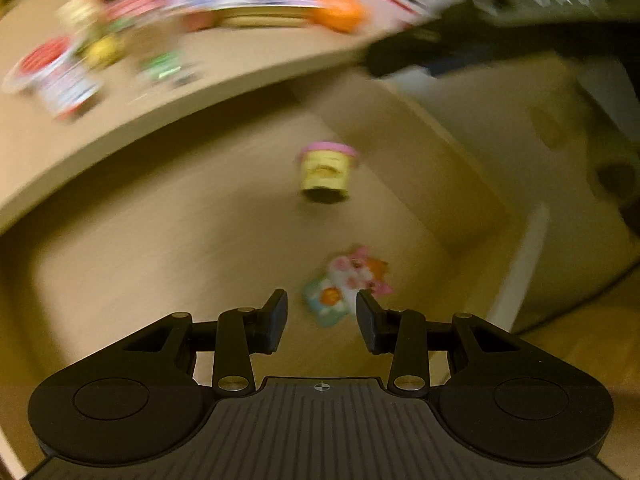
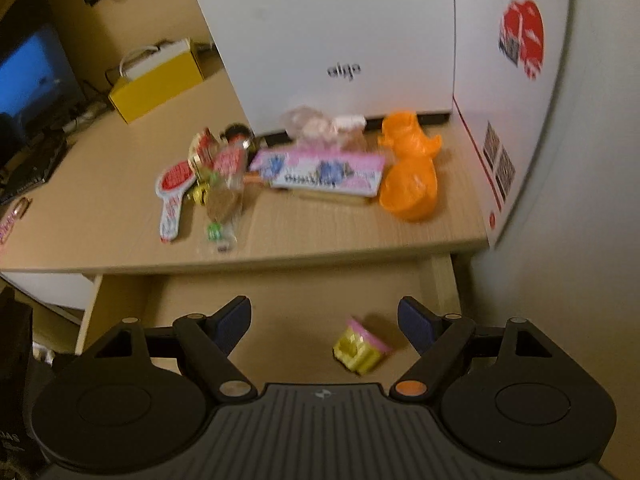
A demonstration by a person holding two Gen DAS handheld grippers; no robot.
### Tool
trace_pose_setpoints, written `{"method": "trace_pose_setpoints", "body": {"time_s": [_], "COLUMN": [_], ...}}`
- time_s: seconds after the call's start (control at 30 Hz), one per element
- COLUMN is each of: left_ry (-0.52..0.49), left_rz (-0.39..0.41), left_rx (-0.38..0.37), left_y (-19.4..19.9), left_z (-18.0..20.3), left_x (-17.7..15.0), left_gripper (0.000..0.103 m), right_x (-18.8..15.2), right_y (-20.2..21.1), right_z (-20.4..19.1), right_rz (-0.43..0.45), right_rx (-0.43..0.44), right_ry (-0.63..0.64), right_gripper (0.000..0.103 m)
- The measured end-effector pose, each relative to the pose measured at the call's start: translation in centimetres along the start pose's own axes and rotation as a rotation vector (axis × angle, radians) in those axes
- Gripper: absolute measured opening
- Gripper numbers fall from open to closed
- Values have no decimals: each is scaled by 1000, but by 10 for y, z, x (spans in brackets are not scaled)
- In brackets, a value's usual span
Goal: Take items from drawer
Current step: 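Reach into the drawer and grasp the pink-white cat figure with the left tool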
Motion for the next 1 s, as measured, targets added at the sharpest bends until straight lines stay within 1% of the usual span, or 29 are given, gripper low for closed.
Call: {"method": "trace_pose_setpoints", "body": {"time_s": [0.07, 0.17, 0.33, 0.37, 0.43, 0.6, 0.77, 0.83, 0.9, 1.0], "left_ry": [-100, -172, -157, -158, -165, -133, -141, -155, -136, -103], "left_rz": [-27, -86, -180, -194, -188, -195, -215, -229, -211, -190], "left_rx": [-8, -18, -33, -31, -23, -26, -23, -24, -28, -45], "left_y": [-11, -28, -54, -58, -61, -67, -73, -76, -77, -77], "left_z": [13, 22, 20, 20, 20, 21, 23, 26, 27, 27], "left_x": [3, 8, 13, 12, 13, 18, 14, 10, 11, 13], "left_gripper": [41, 41, 41, 43, 44, 47, 54, 53, 53, 49], "right_x": [-3, -6, -11, -13, -15, -20, -22, -21, -21, -22], "right_y": [-3, -6, -11, -11, -13, -18, -20, -20, -20, -20], "right_z": [2, 9, 23, 25, 27, 24, 20, 21, 23, 23], "right_rz": [-11, -20, -31, -34, -36, -47, -57, -52, -53, -53], "right_rx": [-5, -16, -41, -39, -33, -33, -45, -51, -54, -57], "right_ry": [-12, -39, -99, -111, -121, -101, -76, -78, -86, -85], "right_gripper": [81, 81, 81, 81, 81, 81, 81, 81, 81, 81]}}
Point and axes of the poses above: each gripper's, at about its wrist camera, not at the fingertips, and y roughly against the way its jaws point, z to its right, x to its top, the point moved 6 cm from there along -y, roughly the way its jaws point, and after that the axes turned 11 degrees about y, right-handed, at the moved point
